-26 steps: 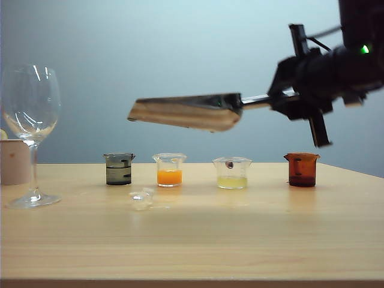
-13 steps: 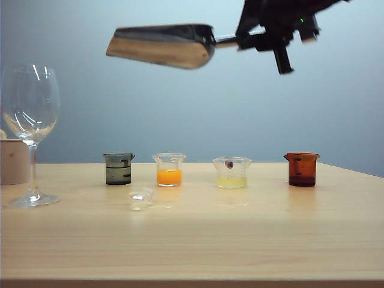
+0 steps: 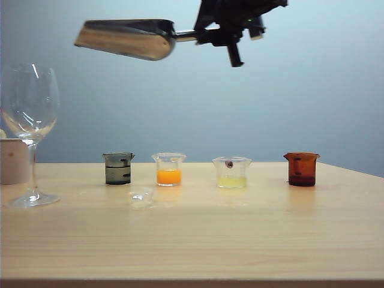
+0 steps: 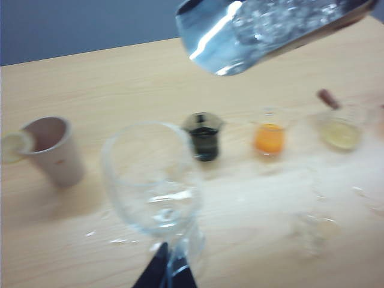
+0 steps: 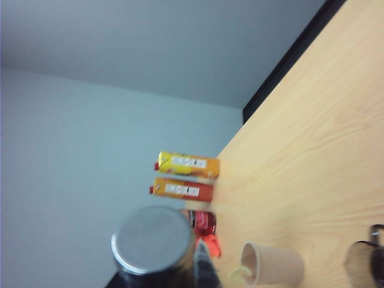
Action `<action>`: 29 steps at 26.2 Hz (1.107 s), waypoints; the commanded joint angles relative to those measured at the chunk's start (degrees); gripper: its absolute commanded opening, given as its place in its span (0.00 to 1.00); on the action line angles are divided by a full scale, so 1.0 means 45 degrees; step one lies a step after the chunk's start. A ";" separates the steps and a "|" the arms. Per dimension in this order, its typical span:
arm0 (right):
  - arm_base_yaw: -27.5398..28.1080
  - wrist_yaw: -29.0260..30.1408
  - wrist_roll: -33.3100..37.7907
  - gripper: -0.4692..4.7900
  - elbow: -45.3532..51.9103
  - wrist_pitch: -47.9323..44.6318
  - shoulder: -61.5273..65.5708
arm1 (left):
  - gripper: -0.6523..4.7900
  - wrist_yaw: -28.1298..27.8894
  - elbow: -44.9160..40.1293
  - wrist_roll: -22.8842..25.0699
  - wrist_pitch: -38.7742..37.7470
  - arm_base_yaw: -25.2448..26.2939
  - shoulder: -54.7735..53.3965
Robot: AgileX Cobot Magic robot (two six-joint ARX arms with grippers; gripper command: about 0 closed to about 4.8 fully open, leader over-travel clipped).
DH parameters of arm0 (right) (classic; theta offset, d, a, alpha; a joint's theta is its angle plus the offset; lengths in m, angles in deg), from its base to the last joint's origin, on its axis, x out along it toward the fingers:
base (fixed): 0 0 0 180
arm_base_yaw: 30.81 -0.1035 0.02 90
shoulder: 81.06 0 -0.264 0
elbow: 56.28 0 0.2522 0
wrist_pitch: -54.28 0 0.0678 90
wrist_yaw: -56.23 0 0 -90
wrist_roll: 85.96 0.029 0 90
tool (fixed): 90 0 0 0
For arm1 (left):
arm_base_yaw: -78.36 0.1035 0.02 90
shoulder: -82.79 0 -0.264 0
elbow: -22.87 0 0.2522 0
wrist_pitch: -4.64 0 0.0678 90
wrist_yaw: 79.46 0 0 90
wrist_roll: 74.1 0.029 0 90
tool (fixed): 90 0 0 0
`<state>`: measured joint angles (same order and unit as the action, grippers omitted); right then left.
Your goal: Pick up the ice scoop on the desk filled with ice cubes, pour the ice into the goblet, and finally put the scoop back on the table.
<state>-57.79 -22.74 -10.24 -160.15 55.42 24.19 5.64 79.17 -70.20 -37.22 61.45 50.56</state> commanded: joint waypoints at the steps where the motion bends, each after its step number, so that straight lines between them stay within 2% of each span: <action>1: -0.0301 0.0160 -0.0160 0.08 -0.1112 0.0160 0.0510 | 0.11 0.1792 0.0083 0.0194 0.0180 0.2055 0.0019; 3: -0.0486 0.0194 -0.0228 0.08 -0.1676 0.0311 0.0918 | 0.11 0.2526 0.0078 0.0398 0.0272 0.3026 0.0019; 5: -0.0612 0.0199 -0.0238 0.08 -0.2351 0.0573 0.1428 | 0.11 0.2730 0.0073 0.1219 0.0369 0.3157 -0.0073; 8: -0.0869 0.0423 -0.0690 0.08 -0.3463 0.0928 0.2293 | 0.11 0.3672 0.0073 0.1224 0.0379 0.3157 -0.0330; 18: -0.1030 0.0442 -0.1899 0.08 -0.4153 0.1418 0.2657 | 0.11 0.3575 0.0073 0.1229 0.0481 0.3152 -0.0408; 29: -0.1020 0.0729 -0.2268 0.08 -0.4153 0.1413 0.2652 | 0.11 0.3575 0.0073 0.1229 0.0554 0.3152 -0.0408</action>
<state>-62.34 -19.75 -20.51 -178.27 63.99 36.76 21.68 79.17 -64.87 -35.49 75.64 48.68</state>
